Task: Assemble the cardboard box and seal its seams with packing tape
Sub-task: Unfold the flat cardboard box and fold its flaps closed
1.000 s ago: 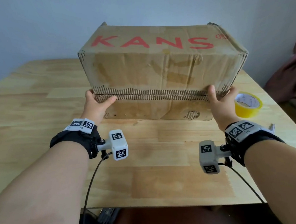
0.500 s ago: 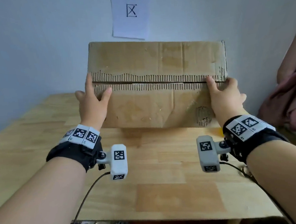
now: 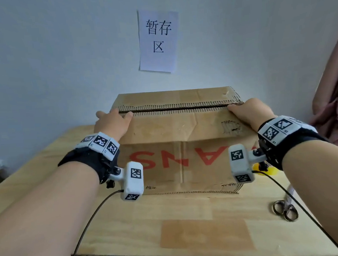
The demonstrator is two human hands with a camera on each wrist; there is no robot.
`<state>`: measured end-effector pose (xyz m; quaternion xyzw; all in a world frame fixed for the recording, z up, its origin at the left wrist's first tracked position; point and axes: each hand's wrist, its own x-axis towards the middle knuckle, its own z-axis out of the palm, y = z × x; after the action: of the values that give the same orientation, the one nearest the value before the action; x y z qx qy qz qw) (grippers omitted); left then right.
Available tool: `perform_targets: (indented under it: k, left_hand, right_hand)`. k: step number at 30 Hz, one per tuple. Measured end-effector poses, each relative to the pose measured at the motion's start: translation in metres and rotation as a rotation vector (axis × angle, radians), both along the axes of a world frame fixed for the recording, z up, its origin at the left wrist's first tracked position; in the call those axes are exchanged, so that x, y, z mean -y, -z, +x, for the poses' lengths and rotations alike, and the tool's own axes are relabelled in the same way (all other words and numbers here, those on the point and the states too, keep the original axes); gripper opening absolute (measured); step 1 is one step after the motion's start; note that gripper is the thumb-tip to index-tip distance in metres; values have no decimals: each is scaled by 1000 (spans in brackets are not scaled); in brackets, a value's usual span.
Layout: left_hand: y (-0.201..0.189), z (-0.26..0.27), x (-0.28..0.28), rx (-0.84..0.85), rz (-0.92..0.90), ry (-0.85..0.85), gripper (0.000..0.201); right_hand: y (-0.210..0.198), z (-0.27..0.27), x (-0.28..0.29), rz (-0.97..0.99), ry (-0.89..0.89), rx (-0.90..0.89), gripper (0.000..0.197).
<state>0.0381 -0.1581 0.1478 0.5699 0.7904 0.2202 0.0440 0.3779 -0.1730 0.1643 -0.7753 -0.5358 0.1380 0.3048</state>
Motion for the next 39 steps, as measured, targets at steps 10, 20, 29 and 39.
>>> perform_targets:
  k: [10, 20, 29, 39]
  left_hand:
    - [-15, 0, -32, -54, -223, 84, 74]
    - [-9, -10, -51, -73, -96, 130, 71]
    - [-11, -10, -55, -156, -95, 211, 69]
    - [-16, 4, -59, -346, -224, 155, 72]
  right_hand:
    - [9, 3, -24, 147, -119, 163, 22]
    - [24, -12, -45, 314, 148, 236, 32]
    - [22, -12, -36, 172, -4, 292, 35]
    - [15, -24, -43, 0, -120, 426, 39]
